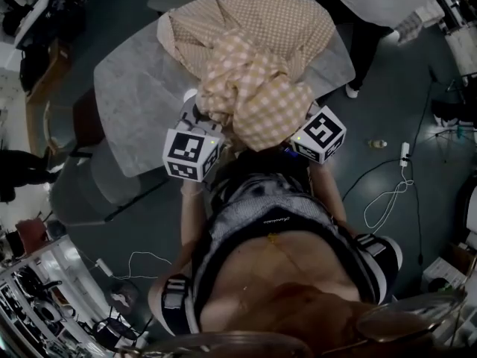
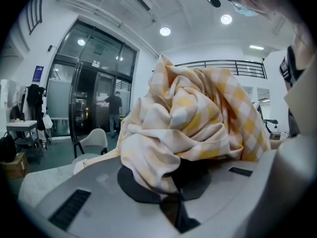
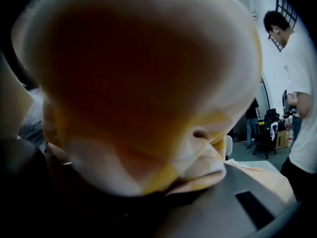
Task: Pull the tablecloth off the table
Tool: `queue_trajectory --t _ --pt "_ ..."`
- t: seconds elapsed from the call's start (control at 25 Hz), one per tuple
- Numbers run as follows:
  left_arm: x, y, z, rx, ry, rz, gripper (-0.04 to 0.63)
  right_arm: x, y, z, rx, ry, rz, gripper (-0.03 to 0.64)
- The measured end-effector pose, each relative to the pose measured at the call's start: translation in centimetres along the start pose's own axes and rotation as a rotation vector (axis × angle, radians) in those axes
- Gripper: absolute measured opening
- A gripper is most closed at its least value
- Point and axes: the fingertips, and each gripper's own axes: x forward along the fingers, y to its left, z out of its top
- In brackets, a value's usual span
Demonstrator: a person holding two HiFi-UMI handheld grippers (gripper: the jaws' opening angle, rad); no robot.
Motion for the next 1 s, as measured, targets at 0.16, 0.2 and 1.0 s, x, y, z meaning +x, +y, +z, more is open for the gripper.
queue_trajectory --t 0.16,0.2,1.0 --pt "0.0 -1.7 -0.1 -0.014 -0.006 0.043 0.018 -1.6 0.1 -0.3 -0.005 0.0 0.035 0.137" --pt "-0.1 -2.1 -0.1 -0.02 -0.007 0.057 0.018 -2.0 0.2 -0.3 -0.001 0.002 0.046 0.137" --pt "-2.7 -12.9 -1.8 -0.086 0.008 0.256 0.018 -11.5 3.7 -2.6 0.003 0.05 0.209 0.14"
